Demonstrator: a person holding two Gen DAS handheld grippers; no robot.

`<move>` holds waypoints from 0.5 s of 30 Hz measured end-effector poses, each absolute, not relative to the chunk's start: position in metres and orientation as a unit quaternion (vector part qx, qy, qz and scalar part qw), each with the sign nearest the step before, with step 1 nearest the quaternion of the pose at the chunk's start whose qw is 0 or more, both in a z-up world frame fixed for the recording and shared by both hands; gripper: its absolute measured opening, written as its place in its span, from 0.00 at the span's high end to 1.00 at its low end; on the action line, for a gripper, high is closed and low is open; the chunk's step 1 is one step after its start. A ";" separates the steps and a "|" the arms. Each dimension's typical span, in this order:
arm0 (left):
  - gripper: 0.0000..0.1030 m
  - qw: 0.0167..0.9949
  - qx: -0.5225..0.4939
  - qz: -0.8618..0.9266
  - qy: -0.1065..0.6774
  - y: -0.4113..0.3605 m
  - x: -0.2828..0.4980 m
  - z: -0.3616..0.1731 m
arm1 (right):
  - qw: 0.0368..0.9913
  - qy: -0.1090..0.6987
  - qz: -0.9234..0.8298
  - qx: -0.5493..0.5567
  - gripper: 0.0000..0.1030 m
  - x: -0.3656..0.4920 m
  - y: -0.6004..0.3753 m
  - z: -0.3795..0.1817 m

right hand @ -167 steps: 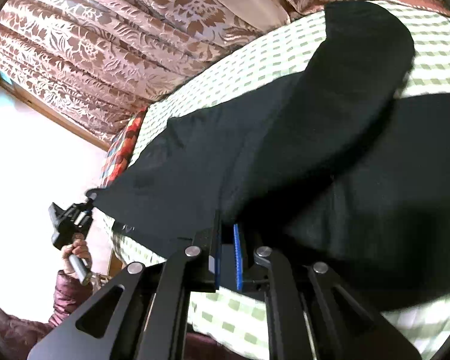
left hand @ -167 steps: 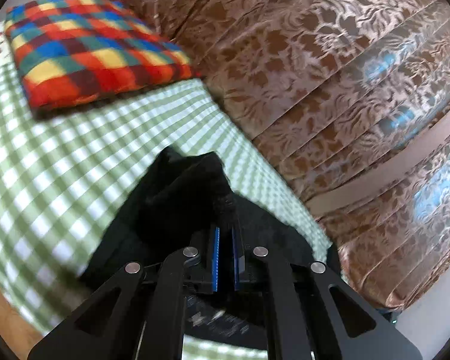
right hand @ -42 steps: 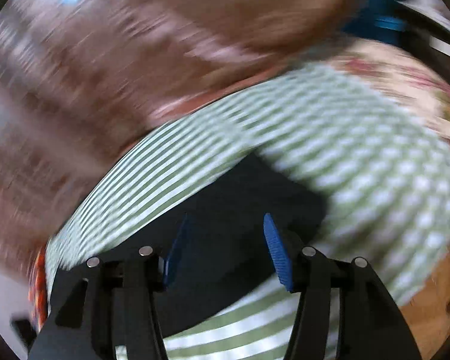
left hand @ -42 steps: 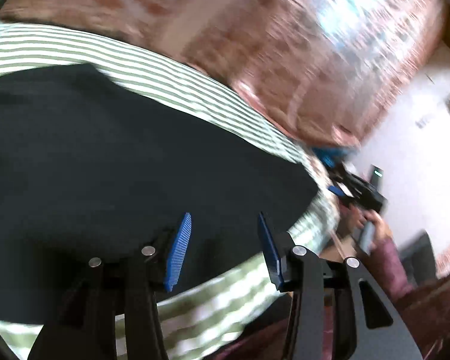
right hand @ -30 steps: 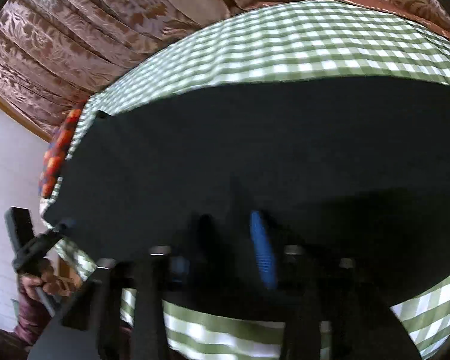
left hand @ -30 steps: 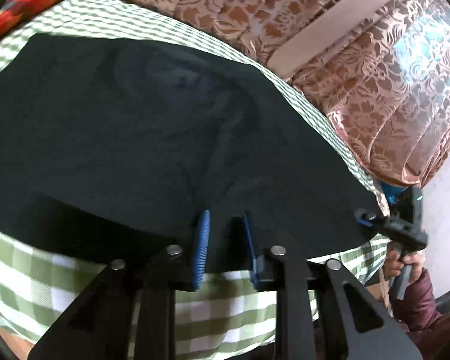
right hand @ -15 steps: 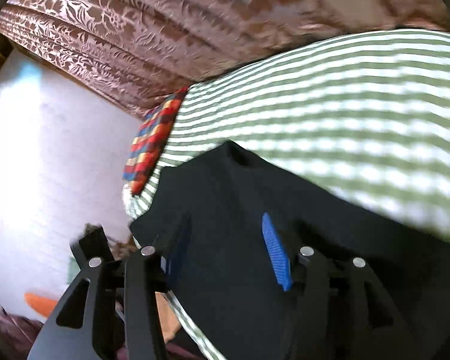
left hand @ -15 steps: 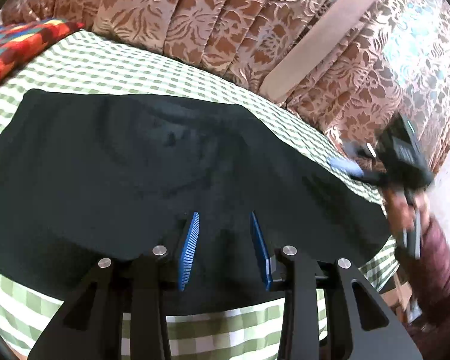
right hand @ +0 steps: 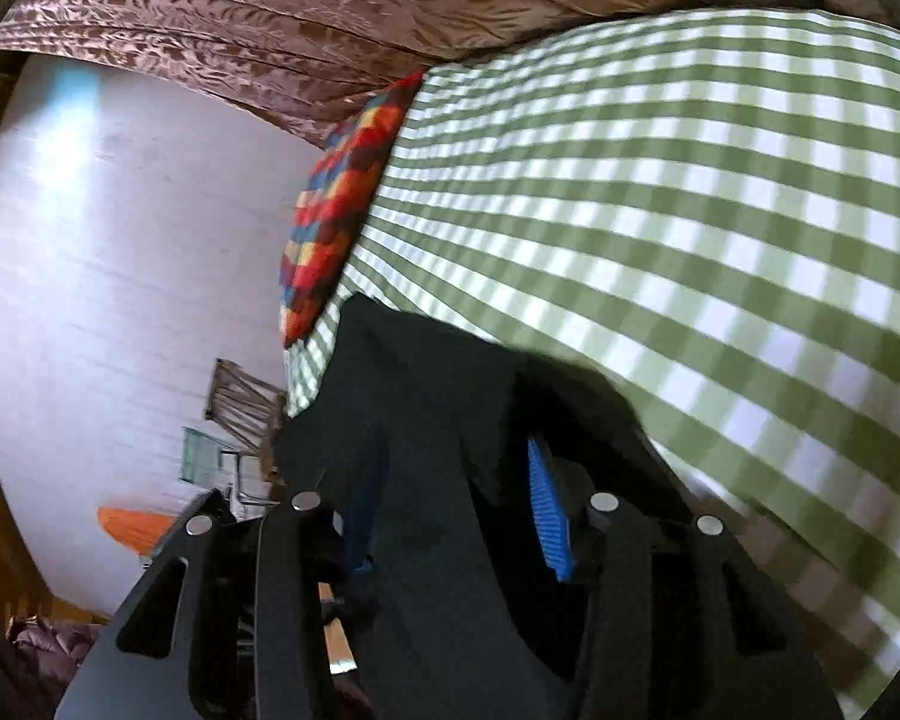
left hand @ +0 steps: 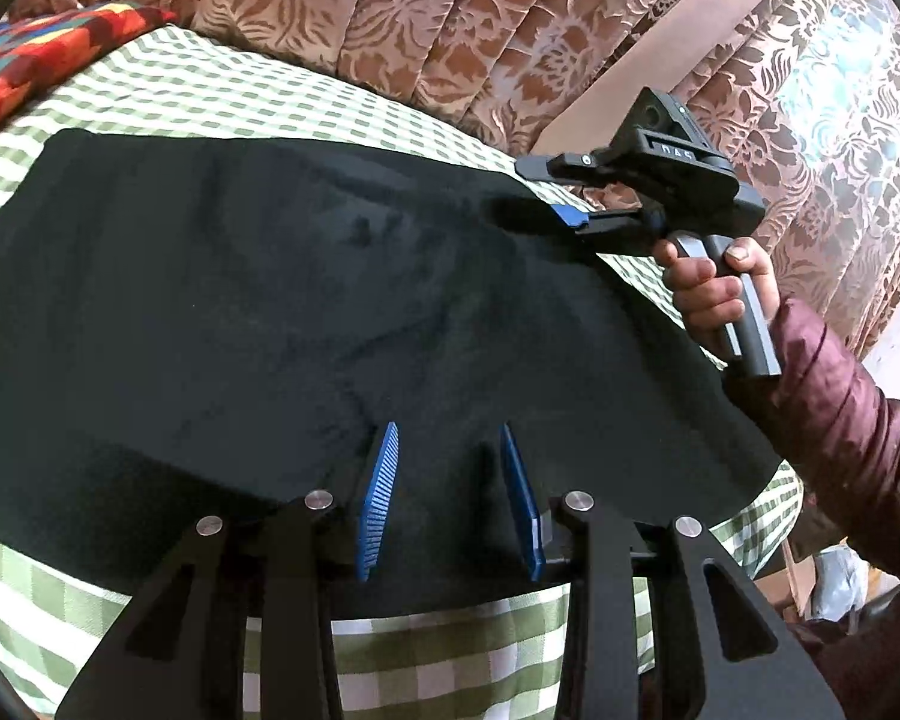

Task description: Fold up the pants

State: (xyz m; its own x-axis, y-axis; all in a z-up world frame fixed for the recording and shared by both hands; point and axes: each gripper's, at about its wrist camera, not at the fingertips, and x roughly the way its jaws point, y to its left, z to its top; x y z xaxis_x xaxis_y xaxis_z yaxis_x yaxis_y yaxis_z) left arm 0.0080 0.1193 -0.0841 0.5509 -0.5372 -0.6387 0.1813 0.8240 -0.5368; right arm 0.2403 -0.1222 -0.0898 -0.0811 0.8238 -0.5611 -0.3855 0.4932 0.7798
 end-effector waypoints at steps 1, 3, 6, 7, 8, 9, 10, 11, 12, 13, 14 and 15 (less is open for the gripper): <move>0.67 0.855 -0.210 -0.210 0.425 0.119 0.008 -0.084 | 0.650 0.567 0.466 0.199 0.56 0.244 -0.120 -0.091; 0.67 0.855 -0.209 -0.209 0.426 0.119 0.008 -0.084 | 0.657 0.568 0.455 0.198 0.63 0.252 -0.114 -0.097; 0.67 0.855 -0.210 -0.204 0.428 0.120 0.008 -0.084 | 0.699 0.546 0.431 0.164 0.95 0.252 -0.113 -0.087; 0.67 0.854 -0.213 -0.203 0.429 0.120 0.008 -0.084 | 0.710 0.527 0.434 0.172 0.95 0.251 -0.117 -0.078; 0.67 0.853 -0.214 -0.202 0.430 0.120 0.008 -0.085 | 0.719 0.510 0.436 0.178 0.96 0.249 -0.122 -0.072; 0.67 0.852 -0.216 -0.202 0.432 0.120 0.008 -0.086 | 0.734 0.503 0.424 0.168 0.96 0.249 -0.124 -0.071; 0.67 0.852 -0.215 -0.200 0.433 0.119 0.010 -0.086 | 0.740 0.509 0.411 0.155 0.96 0.251 -0.122 -0.075; 0.67 0.852 -0.212 -0.197 0.436 0.118 0.011 -0.086 | 0.745 0.520 0.395 0.135 0.96 0.253 -0.117 -0.082; 0.67 0.853 -0.209 -0.195 0.437 0.117 0.012 -0.085 | 0.748 0.532 0.380 0.112 0.96 0.256 -0.111 -0.094; 0.67 0.854 -0.206 -0.192 0.438 0.116 0.011 -0.085 | 0.746 0.546 0.367 0.107 0.96 0.260 -0.107 -0.106; 0.67 0.854 -0.207 -0.190 0.438 0.117 0.011 -0.085 | 0.742 0.552 0.363 0.113 0.96 0.262 -0.107 -0.113; 0.67 0.854 -0.208 -0.187 0.439 0.117 0.011 -0.083 | 0.740 0.551 0.364 0.123 0.95 0.263 -0.109 -0.116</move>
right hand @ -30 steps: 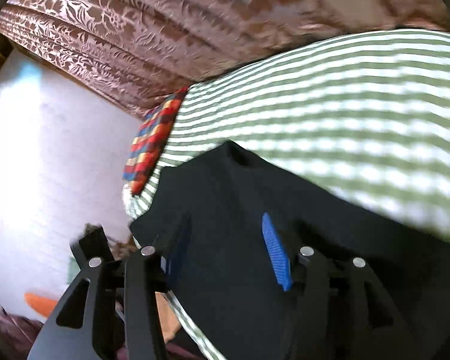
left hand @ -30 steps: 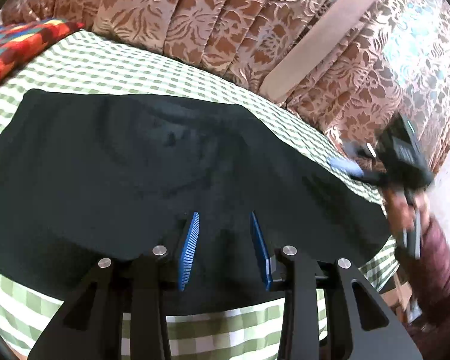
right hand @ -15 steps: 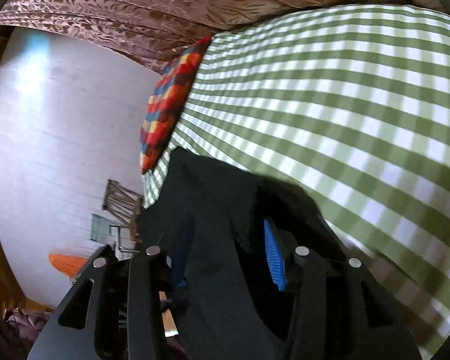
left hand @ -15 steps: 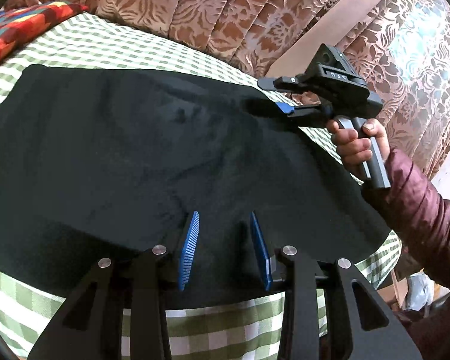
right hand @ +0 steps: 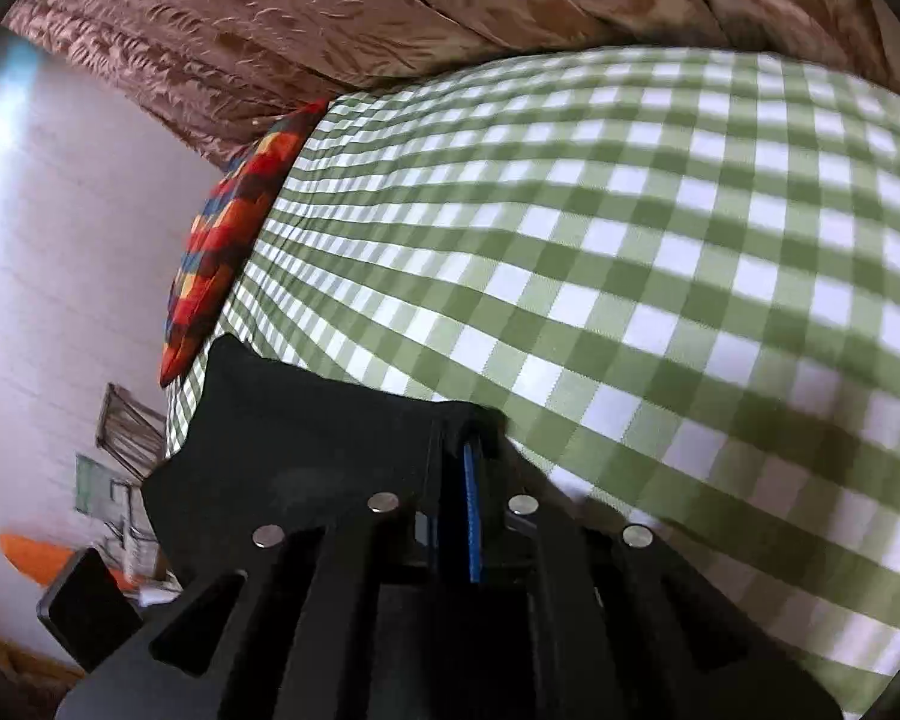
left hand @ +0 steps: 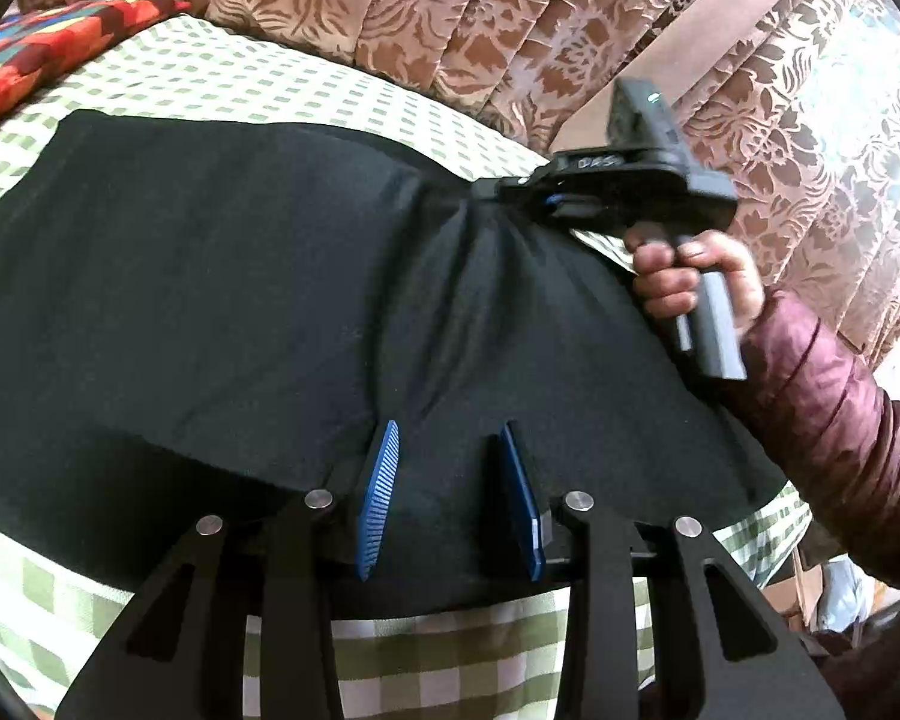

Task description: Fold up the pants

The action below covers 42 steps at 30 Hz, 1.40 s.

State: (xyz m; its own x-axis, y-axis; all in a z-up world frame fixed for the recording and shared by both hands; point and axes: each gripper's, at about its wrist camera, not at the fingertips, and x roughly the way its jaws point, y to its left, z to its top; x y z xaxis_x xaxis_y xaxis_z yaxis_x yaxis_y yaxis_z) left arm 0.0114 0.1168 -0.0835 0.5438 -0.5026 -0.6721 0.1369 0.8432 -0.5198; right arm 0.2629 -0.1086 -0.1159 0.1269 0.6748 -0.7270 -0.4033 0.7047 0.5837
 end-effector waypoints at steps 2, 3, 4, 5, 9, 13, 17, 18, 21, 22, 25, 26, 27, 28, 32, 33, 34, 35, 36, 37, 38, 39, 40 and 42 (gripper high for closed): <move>0.67 0.852 -0.209 -0.184 0.444 0.118 0.013 -0.080 | 0.736 0.551 0.368 0.140 0.88 0.261 -0.115 -0.112; 0.67 0.851 -0.209 -0.184 0.444 0.119 0.013 -0.077 | 0.736 0.547 0.371 0.146 0.80 0.258 -0.120 -0.105; 0.67 0.853 -0.208 -0.185 0.441 0.121 0.012 -0.072 | 0.740 0.540 0.372 0.150 0.74 0.255 -0.125 -0.098; 0.67 0.856 -0.208 -0.183 0.437 0.124 0.012 -0.068 | 0.748 0.530 0.369 0.155 0.57 0.253 -0.132 -0.091; 0.67 0.867 -0.223 -0.151 0.419 0.155 0.010 -0.052 | 0.772 0.492 0.362 0.174 0.65 0.236 -0.162 -0.055; 0.67 0.875 -0.229 -0.104 0.414 0.186 0.006 -0.050 | 0.766 0.493 0.389 0.138 0.78 0.200 -0.159 -0.047; 0.67 0.868 -0.228 -0.057 0.437 0.203 0.004 -0.060 | 0.783 0.528 0.319 0.080 0.78 0.189 -0.138 -0.078; 0.67 0.865 -0.228 -0.052 0.445 0.205 0.003 -0.065 | 0.792 0.539 0.284 0.049 0.88 0.191 -0.132 -0.088; 0.67 0.866 -0.222 -0.043 0.446 0.209 -0.003 -0.066 | 0.802 0.536 0.262 0.038 0.93 0.192 -0.126 -0.103; 0.67 0.866 -0.234 -0.044 0.440 0.214 -0.007 -0.062 | 0.801 0.537 0.260 0.048 0.93 0.192 -0.128 -0.102; 0.63 0.862 -0.293 -0.047 0.410 0.235 -0.020 -0.053 | 0.808 0.524 0.264 0.055 0.87 0.180 -0.128 -0.091; 0.56 0.861 -0.316 -0.031 0.396 0.250 -0.028 -0.049 | 0.811 0.519 0.264 0.054 0.79 0.174 -0.129 -0.087; 0.55 0.860 -0.336 -0.019 0.384 0.263 -0.034 -0.048 | 0.817 0.510 0.263 0.057 0.70 0.166 -0.133 -0.079; 0.55 0.854 -0.368 -0.006 0.369 0.282 -0.043 -0.046 | 0.824 0.498 0.265 0.056 0.68 0.158 -0.130 -0.072; 0.52 0.837 -0.427 0.055 0.338 0.333 -0.071 -0.045 | 0.827 0.474 0.296 0.065 0.63 0.126 -0.129 -0.058; 0.48 0.829 -0.445 0.057 0.333 0.342 -0.076 -0.048 | 0.825 0.472 0.304 0.064 0.61 0.119 -0.129 -0.057; 0.47 0.819 -0.468 0.057 0.326 0.351 -0.081 -0.051 | 0.822 0.472 0.311 0.063 0.60 0.111 -0.128 -0.057; 0.46 0.816 -0.477 0.057 0.322 0.353 -0.083 -0.052 | 0.820 0.472 0.317 0.063 0.60 0.104 -0.126 -0.057; 0.45 0.813 -0.485 0.055 0.318 0.356 -0.085 -0.053 | 0.819 0.472 0.321 0.062 0.60 0.096 -0.126 -0.059; 0.42 0.807 -0.497 0.048 0.316 0.357 -0.084 -0.057 | 0.815 0.472 0.329 0.064 0.60 0.088 -0.125 -0.061; 0.33 0.799 -0.508 0.040 0.318 0.355 -0.080 -0.061 | 0.813 0.473 0.332 0.068 0.60 0.084 -0.126 -0.061; 0.32 0.795 -0.514 0.036 0.321 0.352 -0.079 -0.063 | 0.810 0.473 0.338 0.074 0.59 0.078 -0.127 -0.061; 0.32 0.791 -0.514 0.036 0.329 0.350 -0.075 -0.067 | 0.809 0.473 0.341 0.075 0.59 0.073 -0.126 -0.062; 0.32 0.789 -0.507 0.048 0.344 0.343 -0.066 -0.077 | 0.803 0.477 0.347 0.080 0.57 0.065 -0.122 -0.064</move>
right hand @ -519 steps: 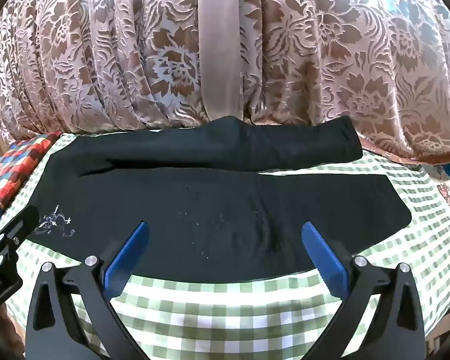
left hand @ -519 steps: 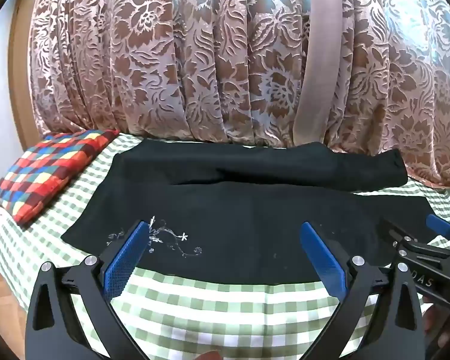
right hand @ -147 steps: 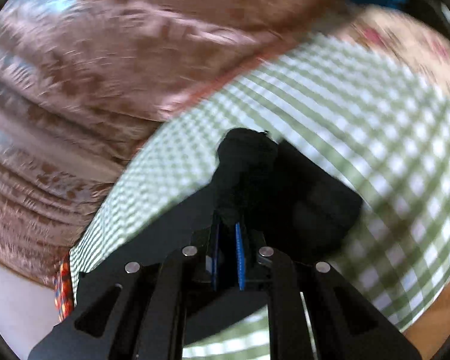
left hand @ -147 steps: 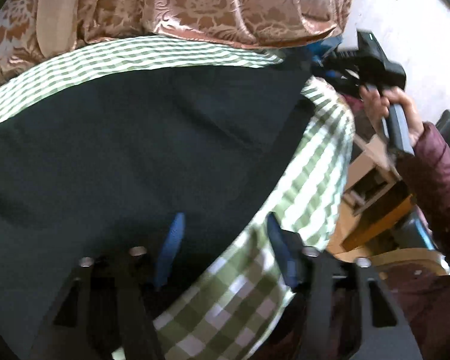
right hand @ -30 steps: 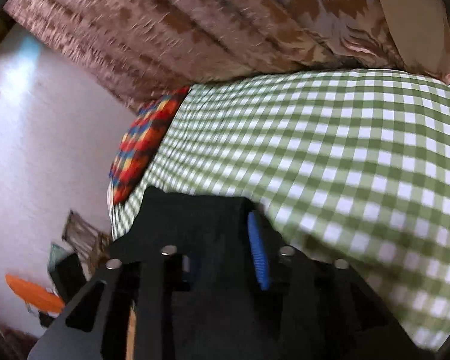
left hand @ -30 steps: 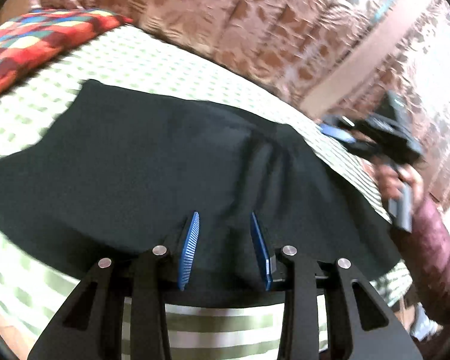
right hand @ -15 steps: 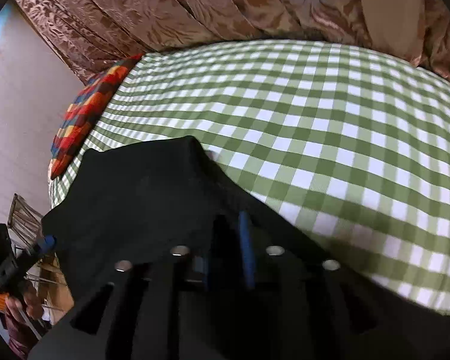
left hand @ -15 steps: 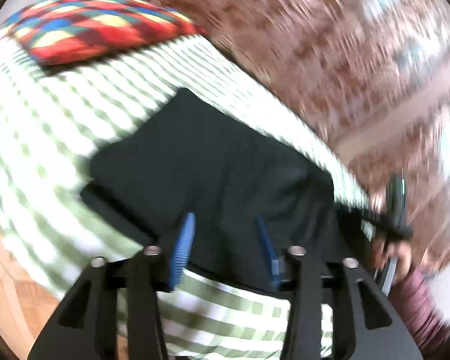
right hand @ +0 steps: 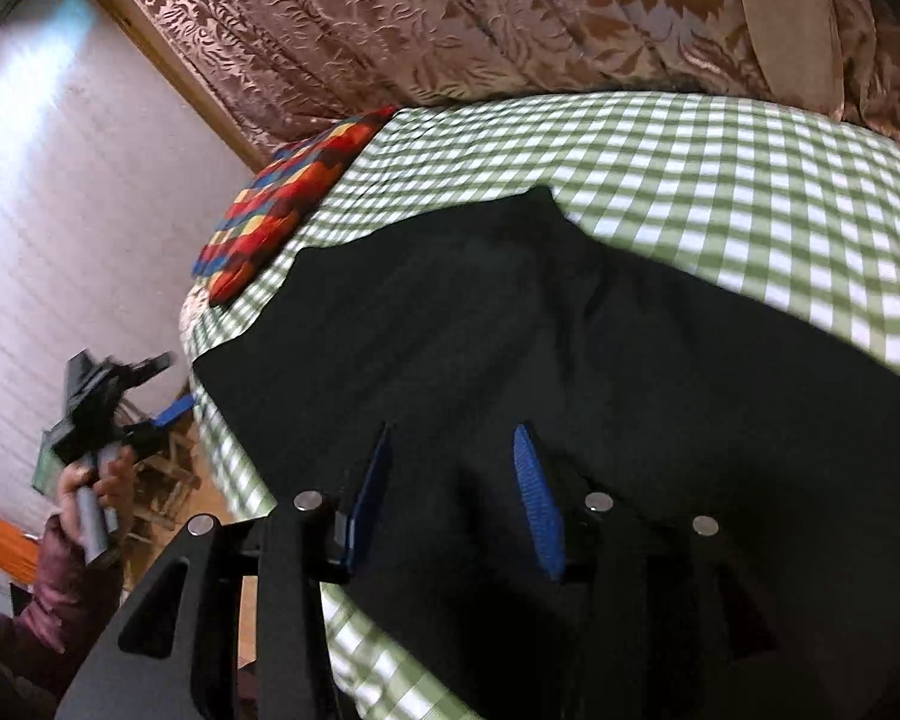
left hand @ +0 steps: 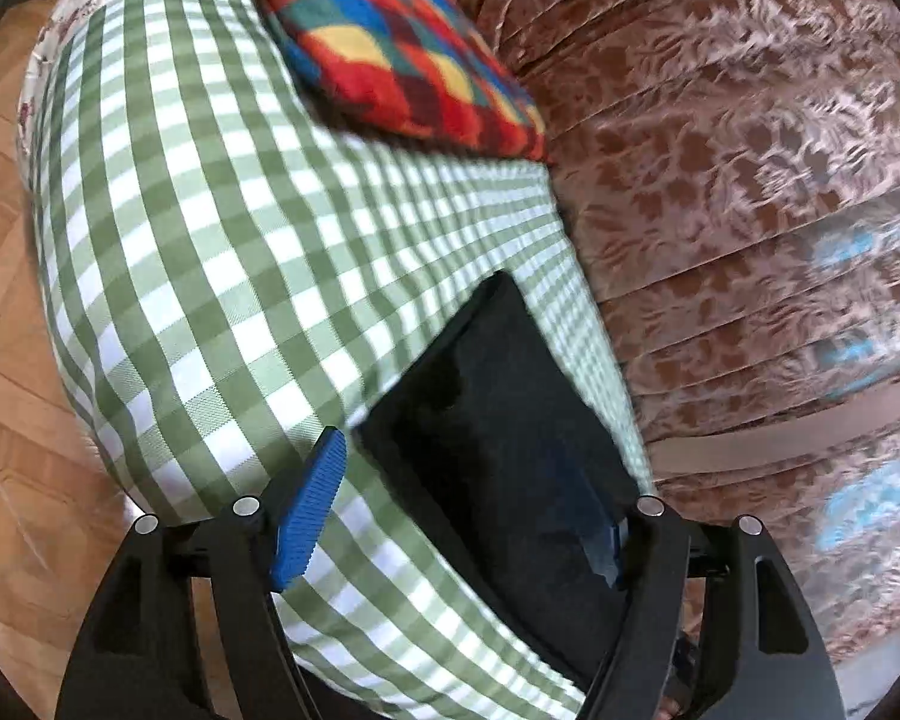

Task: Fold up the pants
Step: 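Release the pants and hold both grippers open above the flattened pants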

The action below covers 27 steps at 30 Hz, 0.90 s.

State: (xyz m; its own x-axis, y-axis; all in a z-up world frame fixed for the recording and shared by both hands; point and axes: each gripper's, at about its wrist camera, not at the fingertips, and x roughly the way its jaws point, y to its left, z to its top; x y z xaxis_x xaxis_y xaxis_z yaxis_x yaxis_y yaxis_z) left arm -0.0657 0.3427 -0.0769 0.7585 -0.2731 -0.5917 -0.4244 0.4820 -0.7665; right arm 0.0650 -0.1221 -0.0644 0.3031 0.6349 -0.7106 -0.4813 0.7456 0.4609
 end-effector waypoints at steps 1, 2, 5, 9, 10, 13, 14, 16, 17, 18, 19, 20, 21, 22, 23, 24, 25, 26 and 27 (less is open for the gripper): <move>0.32 0.785 -0.512 0.045 0.346 0.342 -0.063 -0.081 | 0.802 0.479 0.349 0.080 0.56 0.061 -0.122 -0.066; 0.32 0.777 -0.521 0.040 0.350 0.339 -0.058 -0.087 | 0.801 0.480 0.349 0.078 0.55 0.058 -0.121 -0.067; 0.56 0.777 -0.514 0.051 0.360 0.331 -0.048 -0.096 | 0.798 0.489 0.343 0.079 0.55 0.052 -0.123 -0.075; 0.89 0.804 -0.479 0.058 0.346 0.325 -0.047 -0.086 | 0.796 0.493 0.341 0.081 0.54 0.047 -0.126 -0.078; 0.89 0.815 -0.465 0.060 0.341 0.322 -0.050 -0.079 | 0.795 0.490 0.347 0.083 0.54 0.045 -0.127 -0.077; 0.89 0.835 -0.392 0.091 0.375 0.313 -0.050 -0.074 | 0.791 0.496 0.350 0.074 0.54 0.041 -0.126 -0.082; 0.89 0.836 -0.372 0.101 0.390 0.311 -0.047 -0.080 | 0.789 0.502 0.346 0.070 0.54 0.042 -0.126 -0.087; 0.88 0.845 -0.320 0.114 0.412 0.301 -0.040 -0.090 | 0.788 0.508 0.342 0.062 0.55 0.041 -0.124 -0.096; 0.87 0.850 -0.309 0.117 0.411 0.299 -0.041 -0.091 | 0.792 0.503 0.343 0.054 0.55 0.039 -0.123 -0.098; 0.83 0.851 -0.304 0.122 0.411 0.298 -0.042 -0.090 | 0.794 0.499 0.343 0.051 0.55 0.039 -0.123 -0.101; 0.81 0.849 -0.308 0.125 0.411 0.300 -0.042 -0.089 | 0.795 0.497 0.343 0.058 0.55 0.039 -0.124 -0.104; 0.77 0.847 -0.312 0.128 0.411 0.302 -0.043 -0.087 | 0.795 0.496 0.344 0.064 0.55 0.040 -0.125 -0.105; 0.77 0.847 -0.312 0.136 0.408 0.303 -0.045 -0.084 | 0.794 0.494 0.347 0.068 0.55 0.041 -0.126 -0.106; 0.77 0.853 -0.291 0.163 0.401 0.302 -0.049 -0.074 | 0.794 0.493 0.349 0.072 0.55 0.040 -0.127 -0.107; 0.77 0.859 -0.273 0.180 0.395 0.300 -0.050 -0.065 | 0.793 0.492 0.351 0.076 0.54 0.040 -0.128 -0.107; 0.77 0.865 -0.258 0.192 0.387 0.298 -0.053 -0.058 | 0.792 0.492 0.352 0.084 0.54 0.040 -0.130 -0.107; 0.77 0.871 -0.249 0.196 0.376 0.295 -0.056 -0.051 | 0.791 0.492 0.353 0.091 0.54 0.041 -0.132 -0.106; 0.77 0.879 -0.245 0.188 0.362 0.290 -0.060 -0.041 | 0.790 0.492 0.353 0.097 0.54 0.040 -0.134 -0.106; 0.77 0.886 -0.241 0.179 0.353 0.284 -0.061 -0.034 | 0.789 0.492 0.353 0.102 0.54 0.040 -0.135 -0.104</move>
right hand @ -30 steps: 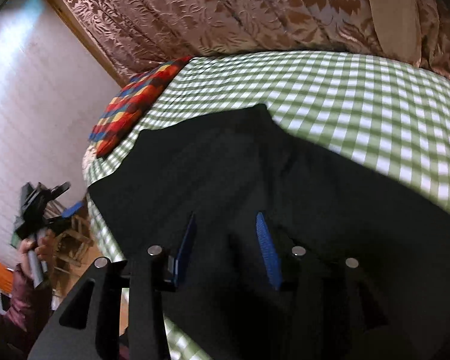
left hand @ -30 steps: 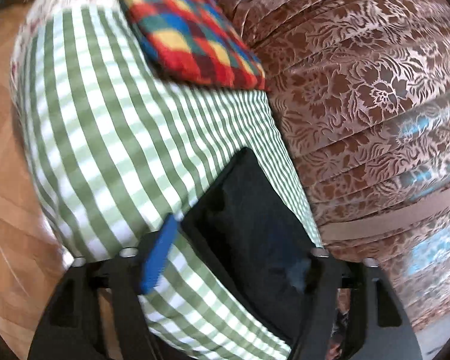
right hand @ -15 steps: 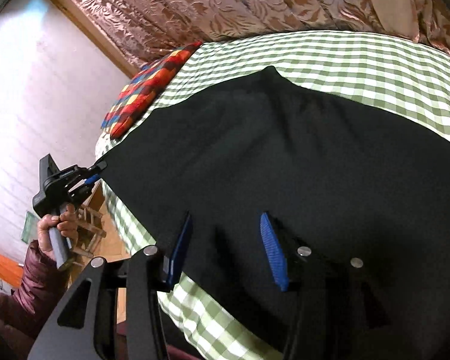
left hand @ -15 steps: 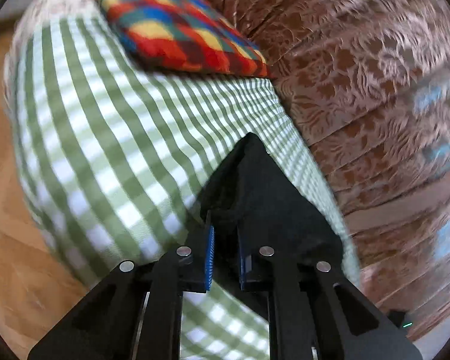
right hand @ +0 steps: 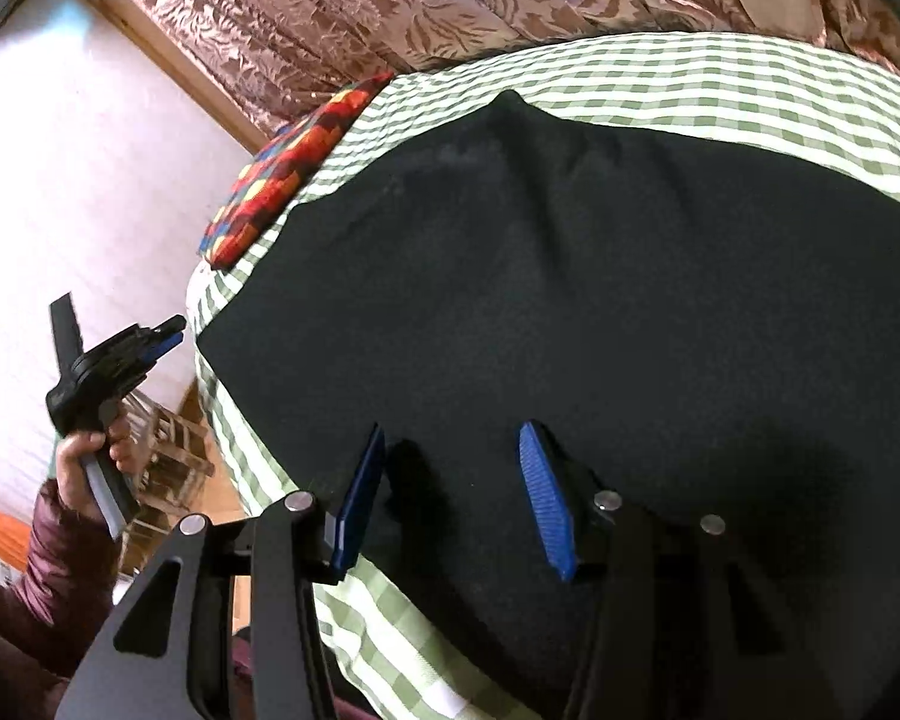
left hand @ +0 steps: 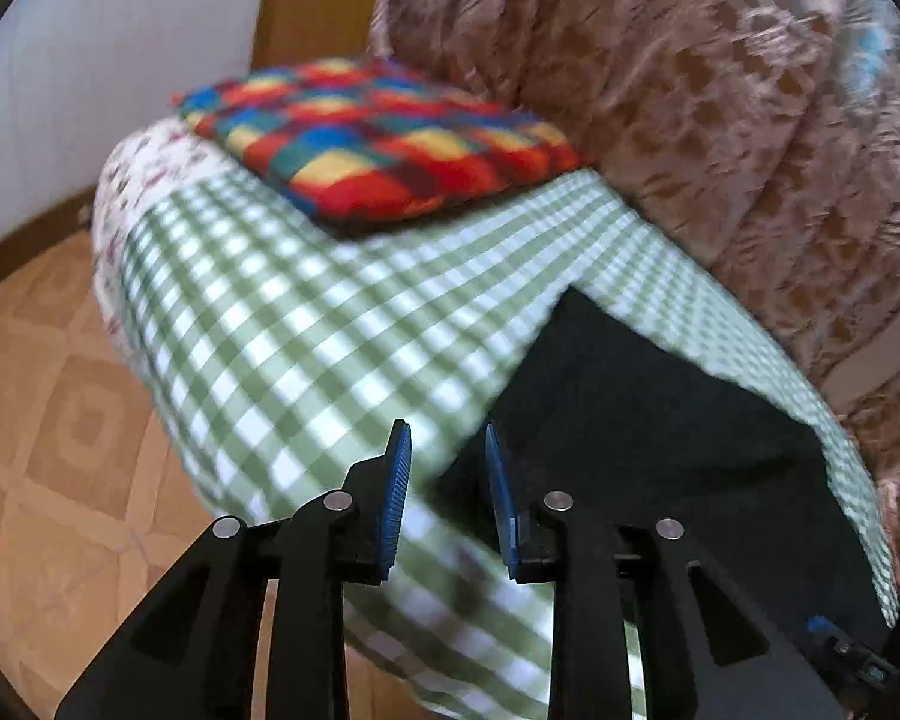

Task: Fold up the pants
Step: 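Release the pants and hold both grippers open above the flattened pants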

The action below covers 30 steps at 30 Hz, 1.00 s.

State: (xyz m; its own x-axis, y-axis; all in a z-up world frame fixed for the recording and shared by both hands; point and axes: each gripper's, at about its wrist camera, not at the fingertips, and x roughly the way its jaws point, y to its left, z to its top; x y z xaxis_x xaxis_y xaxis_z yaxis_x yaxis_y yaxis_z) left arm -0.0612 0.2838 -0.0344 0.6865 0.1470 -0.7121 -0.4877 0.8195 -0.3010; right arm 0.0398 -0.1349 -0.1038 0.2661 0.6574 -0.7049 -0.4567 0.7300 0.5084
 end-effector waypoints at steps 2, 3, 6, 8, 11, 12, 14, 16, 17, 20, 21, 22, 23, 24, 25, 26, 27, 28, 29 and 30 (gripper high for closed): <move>0.77 0.899 -0.223 0.155 0.345 0.267 -0.059 -0.025 | 0.789 0.491 0.354 0.106 0.54 0.038 -0.138 -0.098; 0.77 0.904 -0.211 0.131 0.349 0.252 -0.053 -0.022 | 0.792 0.486 0.355 0.105 0.54 0.035 -0.140 -0.092; 0.77 0.912 -0.174 0.067 0.365 0.208 -0.035 -0.025 | 0.799 0.478 0.354 0.093 0.54 0.027 -0.146 -0.083; 0.77 0.912 -0.152 0.027 0.380 0.176 -0.025 -0.033 | 0.801 0.478 0.350 0.090 0.54 0.022 -0.151 -0.082; 0.77 0.908 -0.125 -0.017 0.400 0.138 -0.017 -0.047 | 0.805 0.480 0.338 0.081 0.54 0.011 -0.165 -0.082; 0.77 0.908 -0.104 -0.023 0.405 0.125 -0.015 -0.051 | 0.808 0.483 0.330 0.076 0.54 0.007 -0.170 -0.084; 0.76 0.906 -0.075 -0.030 0.415 0.106 -0.015 -0.059 | 0.809 0.488 0.318 0.072 0.55 -0.001 -0.183 -0.088; 0.77 0.902 -0.058 -0.032 0.428 0.097 -0.016 -0.068 | 0.809 0.492 0.312 0.073 0.56 -0.008 -0.195 -0.091; 0.77 0.901 -0.047 -0.028 0.430 0.093 -0.018 -0.072 | 0.810 0.494 0.309 0.072 0.57 -0.012 -0.199 -0.094; 0.76 0.904 -0.018 -0.018 0.426 0.084 -0.023 -0.077 | 0.809 0.493 0.309 0.084 0.57 -0.018 -0.212 -0.103; 0.77 0.905 -0.013 -0.016 0.426 0.083 -0.023 -0.077 | 0.808 0.492 0.311 0.094 0.58 -0.017 -0.214 -0.104; 0.77 0.905 -0.009 -0.012 0.426 0.082 -0.023 -0.076 | 0.807 0.491 0.312 0.100 0.58 -0.016 -0.216 -0.104; 0.77 0.905 -0.007 -0.012 0.426 0.082 -0.023 -0.076 | 0.807 0.491 0.312 0.102 0.58 -0.016 -0.216 -0.105; 0.76 0.904 -0.007 -0.012 0.426 0.081 -0.023 -0.075 | 0.807 0.491 0.313 0.103 0.58 -0.016 -0.216 -0.104; 0.77 0.905 -0.008 -0.012 0.425 0.081 -0.023 -0.073 | 0.807 0.490 0.313 0.103 0.58 -0.016 -0.217 -0.104; 0.77 0.906 -0.009 -0.011 0.424 0.080 -0.024 -0.072 | 0.807 0.489 0.313 0.103 0.58 -0.017 -0.217 -0.103; 0.76 0.907 -0.010 -0.010 0.421 0.079 -0.026 -0.069 | 0.807 0.489 0.314 0.105 0.58 -0.016 -0.218 -0.101; 0.76 0.909 -0.011 -0.013 0.417 0.078 -0.027 -0.065 | 0.807 0.488 0.314 0.107 0.58 -0.016 -0.219 -0.100; 0.77 0.911 -0.010 -0.014 0.412 0.075 -0.028 -0.062 | 0.808 0.487 0.313 0.109 0.58 -0.016 -0.219 -0.098; 0.76 0.914 -0.006 -0.015 0.405 0.072 -0.029 -0.058 | 0.808 0.486 0.313 0.111 0.58 -0.016 -0.221 -0.095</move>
State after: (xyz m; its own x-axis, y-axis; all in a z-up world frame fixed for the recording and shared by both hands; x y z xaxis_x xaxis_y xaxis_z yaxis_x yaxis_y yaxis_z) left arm -0.0295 0.0719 -0.0576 0.6713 -0.0317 -0.7405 0.0223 0.9995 -0.0226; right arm -0.0161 -0.2206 -0.0954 0.3313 0.6132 -0.7171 -0.3979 0.7799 0.4832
